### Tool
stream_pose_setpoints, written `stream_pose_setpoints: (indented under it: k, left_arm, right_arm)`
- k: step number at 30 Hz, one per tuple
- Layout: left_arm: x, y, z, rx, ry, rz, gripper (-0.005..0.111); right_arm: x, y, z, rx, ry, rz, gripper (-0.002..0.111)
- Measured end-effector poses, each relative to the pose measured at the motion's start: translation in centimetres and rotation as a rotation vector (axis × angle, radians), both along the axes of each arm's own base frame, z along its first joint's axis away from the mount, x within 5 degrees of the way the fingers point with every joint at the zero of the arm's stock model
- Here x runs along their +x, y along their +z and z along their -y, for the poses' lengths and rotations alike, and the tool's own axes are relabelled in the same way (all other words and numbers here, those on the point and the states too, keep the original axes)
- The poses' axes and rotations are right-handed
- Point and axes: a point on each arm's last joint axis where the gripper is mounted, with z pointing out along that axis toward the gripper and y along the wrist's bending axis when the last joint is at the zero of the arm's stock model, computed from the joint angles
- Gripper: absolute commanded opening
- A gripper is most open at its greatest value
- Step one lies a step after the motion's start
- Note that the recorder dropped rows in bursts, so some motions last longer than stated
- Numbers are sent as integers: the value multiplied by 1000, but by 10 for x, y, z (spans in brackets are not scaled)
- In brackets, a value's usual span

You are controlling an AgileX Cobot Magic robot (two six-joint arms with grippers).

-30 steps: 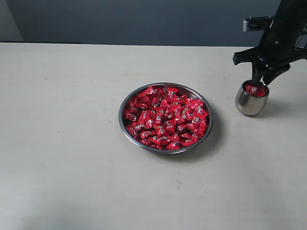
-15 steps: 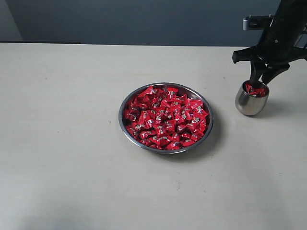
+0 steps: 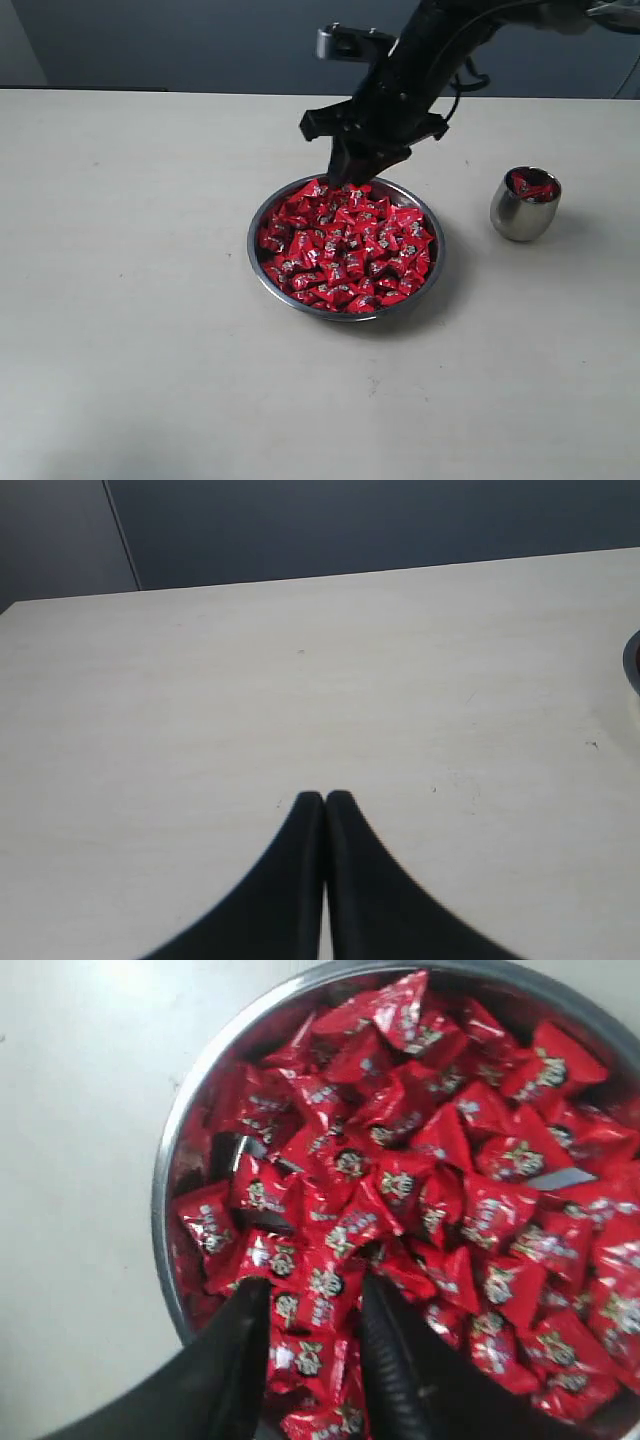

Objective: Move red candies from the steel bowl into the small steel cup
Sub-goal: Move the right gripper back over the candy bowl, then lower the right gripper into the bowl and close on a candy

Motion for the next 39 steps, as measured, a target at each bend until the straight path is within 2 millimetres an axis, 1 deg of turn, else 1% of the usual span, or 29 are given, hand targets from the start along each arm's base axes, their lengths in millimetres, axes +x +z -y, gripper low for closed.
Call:
stream_pose_setpoints:
  k: [2, 4, 5, 7, 10, 11, 14, 18, 19, 28, 32, 39]
  left_arm:
    - [0, 0, 0, 0, 0, 0, 0]
    - [0, 0, 0, 0, 0, 0, 0]
    - [0, 0, 0, 0, 0, 0, 0]
    - [0, 0, 0, 0, 0, 0, 0]
    - [0, 0, 0, 0, 0, 0, 0]
    - [0, 0, 0, 0, 0, 0, 0]
    - [0, 0, 0, 0, 0, 0, 0]
    - [0, 0, 0, 0, 0, 0, 0]
    - [0, 0, 0, 0, 0, 0, 0]
    - [0, 0, 0, 0, 0, 0, 0]
    - [0, 0, 0, 0, 0, 0, 0]
    - [0, 0, 0, 0, 0, 0, 0]
  right_arm:
    - [2, -11, -19, -18, 14, -3, 31]
    - [8, -25, -30, -50, 2, -11, 31]
    - [10, -29, -32, -63, -10, -21, 31]
    - [14, -43, -30, -137, -55, -72, 31]
    - [14, -60, -26, -219, -89, -132, 31]
    - [14, -62, -26, -224, -101, -142, 31]
    - [14, -64, -26, -227, -117, -151, 32]
    - [13, -63, -28, -212, -154, -178, 43]
    - [12, -62, -29, -204, -163, -187, 44]
    - [0, -62, -43, -207, -275, -246, 43]
    - [-6, -63, -49, -230, -271, -233, 43]
    - [-4, -63, -47, -256, -264, -206, 43]
